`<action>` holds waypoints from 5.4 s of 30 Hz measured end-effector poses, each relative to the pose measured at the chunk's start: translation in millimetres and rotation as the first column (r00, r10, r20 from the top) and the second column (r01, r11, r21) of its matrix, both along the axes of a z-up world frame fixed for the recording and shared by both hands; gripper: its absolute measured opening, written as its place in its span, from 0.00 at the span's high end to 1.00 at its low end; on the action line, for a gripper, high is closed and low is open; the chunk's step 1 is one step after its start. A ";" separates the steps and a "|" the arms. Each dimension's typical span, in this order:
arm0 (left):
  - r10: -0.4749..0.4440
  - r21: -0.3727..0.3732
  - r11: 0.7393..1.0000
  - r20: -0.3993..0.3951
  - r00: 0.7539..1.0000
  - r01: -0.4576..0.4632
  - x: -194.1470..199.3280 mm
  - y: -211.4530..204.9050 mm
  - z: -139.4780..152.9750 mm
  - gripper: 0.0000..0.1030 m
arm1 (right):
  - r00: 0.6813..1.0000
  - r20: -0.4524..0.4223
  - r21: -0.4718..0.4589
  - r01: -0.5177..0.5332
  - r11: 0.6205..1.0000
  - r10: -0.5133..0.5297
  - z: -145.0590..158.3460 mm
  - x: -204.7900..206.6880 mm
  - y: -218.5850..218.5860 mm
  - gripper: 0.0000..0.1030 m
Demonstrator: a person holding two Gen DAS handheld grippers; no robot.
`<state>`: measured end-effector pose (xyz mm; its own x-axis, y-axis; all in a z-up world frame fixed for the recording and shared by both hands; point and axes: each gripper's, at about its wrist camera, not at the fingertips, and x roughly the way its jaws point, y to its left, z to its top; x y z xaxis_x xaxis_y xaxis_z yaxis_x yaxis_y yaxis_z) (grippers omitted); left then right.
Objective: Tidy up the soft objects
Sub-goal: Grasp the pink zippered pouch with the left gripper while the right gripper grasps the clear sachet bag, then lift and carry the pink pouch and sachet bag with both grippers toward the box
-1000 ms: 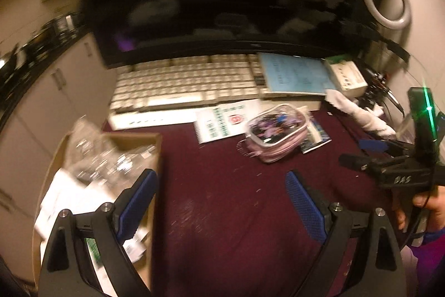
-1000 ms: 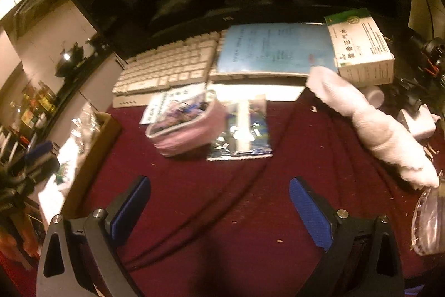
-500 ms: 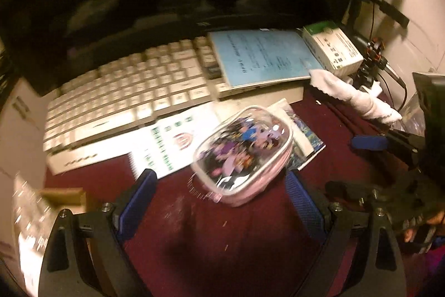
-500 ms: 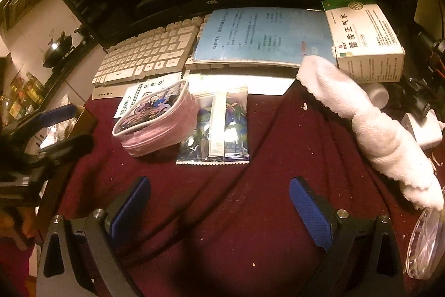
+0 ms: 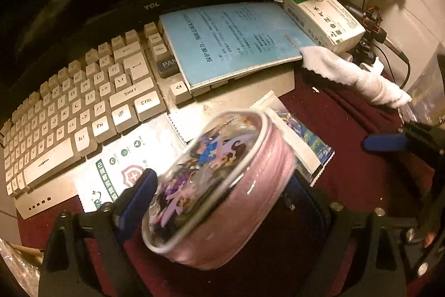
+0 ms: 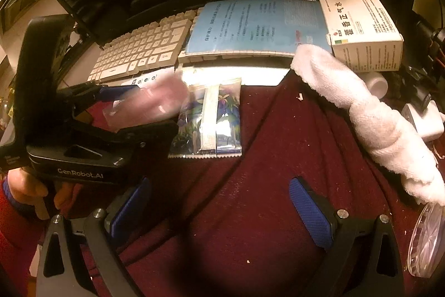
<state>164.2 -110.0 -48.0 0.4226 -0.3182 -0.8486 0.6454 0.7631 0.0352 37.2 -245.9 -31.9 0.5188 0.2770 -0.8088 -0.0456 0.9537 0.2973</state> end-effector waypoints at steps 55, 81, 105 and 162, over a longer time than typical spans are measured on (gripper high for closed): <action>0.350 -0.300 0.881 -0.110 0.930 -0.366 -150.8 138.9 24.7 0.72 | 0.986 0.089 -0.106 0.147 0.983 -0.138 12.6 27.6 22.1 0.96; 0.354 -0.274 0.889 -0.096 0.930 -0.367 -164.3 142.5 31.6 0.72 | 0.986 0.038 -0.291 0.166 0.942 -0.162 -11.6 74.5 67.7 0.23; 0.391 -0.322 0.864 -0.056 0.919 -0.387 -176.9 171.1 59.5 0.72 | 0.986 0.105 -0.123 0.142 0.982 -0.129 27.0 17.6 36.4 0.48; 0.677 -0.100 0.732 0.001 0.736 -0.674 -156.2 325.0 53.8 0.72 | 0.879 0.184 0.017 -0.450 0.893 0.439 63.8 5.9 279.2 0.47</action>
<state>8.0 215.0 5.8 0.5833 -0.0088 -0.8122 -0.0416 0.9983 -0.0407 43.1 33.3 32.0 0.4586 0.5542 -0.6946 -0.5158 0.8025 0.2998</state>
